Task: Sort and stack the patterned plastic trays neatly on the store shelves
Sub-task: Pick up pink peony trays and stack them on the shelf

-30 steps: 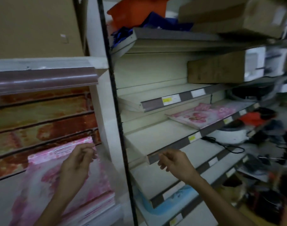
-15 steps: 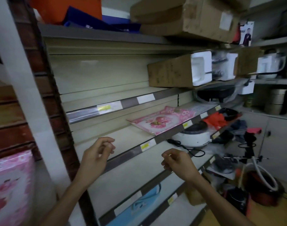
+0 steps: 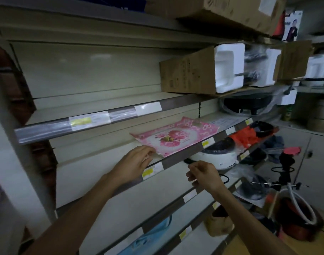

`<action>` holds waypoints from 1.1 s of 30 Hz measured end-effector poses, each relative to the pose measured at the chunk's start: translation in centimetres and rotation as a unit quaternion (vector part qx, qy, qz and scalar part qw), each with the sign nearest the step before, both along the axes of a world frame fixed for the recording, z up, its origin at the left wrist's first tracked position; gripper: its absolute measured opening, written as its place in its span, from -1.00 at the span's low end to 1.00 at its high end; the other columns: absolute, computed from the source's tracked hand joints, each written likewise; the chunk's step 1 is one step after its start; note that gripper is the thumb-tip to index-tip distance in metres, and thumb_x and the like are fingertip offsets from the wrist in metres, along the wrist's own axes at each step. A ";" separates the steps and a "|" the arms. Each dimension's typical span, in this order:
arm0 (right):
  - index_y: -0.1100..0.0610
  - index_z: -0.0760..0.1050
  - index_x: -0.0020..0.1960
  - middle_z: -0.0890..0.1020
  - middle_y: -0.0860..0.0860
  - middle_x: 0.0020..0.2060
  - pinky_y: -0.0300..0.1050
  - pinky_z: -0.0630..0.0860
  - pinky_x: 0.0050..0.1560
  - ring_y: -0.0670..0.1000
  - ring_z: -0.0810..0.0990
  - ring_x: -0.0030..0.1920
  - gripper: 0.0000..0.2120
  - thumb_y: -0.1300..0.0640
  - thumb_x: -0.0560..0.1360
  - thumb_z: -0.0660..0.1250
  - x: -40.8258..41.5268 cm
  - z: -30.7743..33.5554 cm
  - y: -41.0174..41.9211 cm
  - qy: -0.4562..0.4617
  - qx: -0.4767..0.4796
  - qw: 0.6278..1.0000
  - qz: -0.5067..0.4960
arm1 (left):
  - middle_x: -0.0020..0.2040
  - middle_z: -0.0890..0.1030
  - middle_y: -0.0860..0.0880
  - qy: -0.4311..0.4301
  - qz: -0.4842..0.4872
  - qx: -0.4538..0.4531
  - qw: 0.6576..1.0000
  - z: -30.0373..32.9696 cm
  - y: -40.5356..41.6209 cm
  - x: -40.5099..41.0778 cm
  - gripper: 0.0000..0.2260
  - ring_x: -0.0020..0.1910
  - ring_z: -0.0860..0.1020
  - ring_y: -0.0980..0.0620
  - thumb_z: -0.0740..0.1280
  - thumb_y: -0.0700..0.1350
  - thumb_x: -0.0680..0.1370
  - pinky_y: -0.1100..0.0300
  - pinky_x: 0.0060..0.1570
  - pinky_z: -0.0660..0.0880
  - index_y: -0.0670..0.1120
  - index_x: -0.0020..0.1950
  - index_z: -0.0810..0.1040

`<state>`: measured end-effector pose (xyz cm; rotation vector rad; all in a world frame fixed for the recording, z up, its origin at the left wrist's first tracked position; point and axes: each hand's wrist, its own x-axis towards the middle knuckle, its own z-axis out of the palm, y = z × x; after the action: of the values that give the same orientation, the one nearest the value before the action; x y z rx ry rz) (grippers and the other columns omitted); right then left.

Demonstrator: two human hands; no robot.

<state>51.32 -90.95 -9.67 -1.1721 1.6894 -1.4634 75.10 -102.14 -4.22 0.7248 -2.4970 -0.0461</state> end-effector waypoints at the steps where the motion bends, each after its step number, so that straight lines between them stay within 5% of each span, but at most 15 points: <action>1: 0.18 0.56 -0.06 0.71 0.14 -0.23 -0.07 0.62 -0.27 0.05 0.66 -0.28 -0.86 0.21 0.60 0.24 -0.4 0.0 -0.8 -0.015 0.003 1.000 -0.005 | 0.18 0.57 -0.05 -0.017 -0.003 -0.017 1.000 -0.1 -1.0 -0.8 -0.77 0.15 0.52 -0.01 0.23 -0.13 0.63 0.11 0.16 0.45 -0.11 0.27 0.50; 7: 0.28 0.55 -0.01 0.69 0.22 -0.15 -0.05 0.63 -0.22 0.11 0.66 -0.23 -0.84 0.22 0.61 0.24 -3.2 0.3 -5.0 -0.036 0.010 0.999 -0.023 | 0.31 0.52 0.02 -0.123 -0.016 -0.084 0.989 -1.1 -6.6 -4.3 -0.68 0.30 0.45 0.03 0.19 0.01 0.64 0.18 0.29 0.32 -0.03 0.37 0.45; 12: 0.23 0.56 -0.05 0.70 0.18 -0.17 -0.12 0.64 -0.28 0.07 0.68 -0.24 -0.84 0.24 0.61 0.21 -5.7 -0.1 -8.4 -0.042 0.014 0.999 -0.026 | 0.27 0.57 0.06 -0.181 -0.063 -0.107 0.975 -1.9 -8.7 -5.4 -0.72 0.21 0.52 0.03 0.15 -0.04 0.65 0.16 0.25 0.36 0.05 0.33 0.49; 19: 0.34 0.54 -0.07 0.70 0.20 -0.30 -0.08 0.63 -0.37 0.14 0.70 -0.36 -0.72 0.11 0.61 0.26 -7.3 -0.1 -13.6 -0.173 0.003 0.982 -0.076 | 0.13 0.64 0.00 -0.090 -0.096 -0.095 0.987 -0.3 -9.7 -5.8 -0.78 0.12 0.57 0.00 0.25 -0.16 0.61 0.11 0.17 0.47 -0.04 0.20 0.60; 23: 0.31 0.44 0.12 0.67 0.29 -0.01 0.10 0.68 -0.13 0.27 0.71 -0.09 -0.71 0.07 0.63 0.22 -7.9 1.6 -15.9 -0.330 -0.037 0.941 -0.061 | 0.05 0.67 -0.01 -0.043 -0.110 -0.106 0.987 1.3 -9.5 -6.6 -0.82 0.05 0.61 -0.01 0.28 -0.19 0.59 0.08 0.10 0.51 -0.07 0.13 0.64; 27: 0.24 0.30 0.34 0.53 0.29 0.21 0.35 0.51 0.18 0.34 0.57 0.16 -0.69 0.12 0.66 0.13 -8.0 4.0 -18.1 -0.423 -0.044 0.902 -0.074 | 0.03 0.67 0.00 -0.011 -0.122 -0.111 0.986 2.3 -9.5 -7.4 -0.80 0.03 0.62 -0.01 0.23 -0.15 0.59 0.10 0.04 0.52 -0.08 0.10 0.63; 33: 0.32 0.35 0.36 0.53 0.28 0.24 0.20 0.53 0.22 0.27 0.55 0.20 -0.63 0.36 0.59 0.02 -8.2 5.6 -20.0 -0.406 -0.043 0.894 -0.185 | 0.03 0.65 0.06 0.001 -0.122 -0.091 0.988 2.4 -9.4 -7.6 -0.77 0.03 0.58 0.05 0.15 -0.10 0.62 0.14 0.06 0.49 -0.03 0.10 0.60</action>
<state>43.16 -111.00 -4.11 -0.1673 1.2716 -1.9067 67.52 -111.54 -1.87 0.3432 -2.5331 0.0926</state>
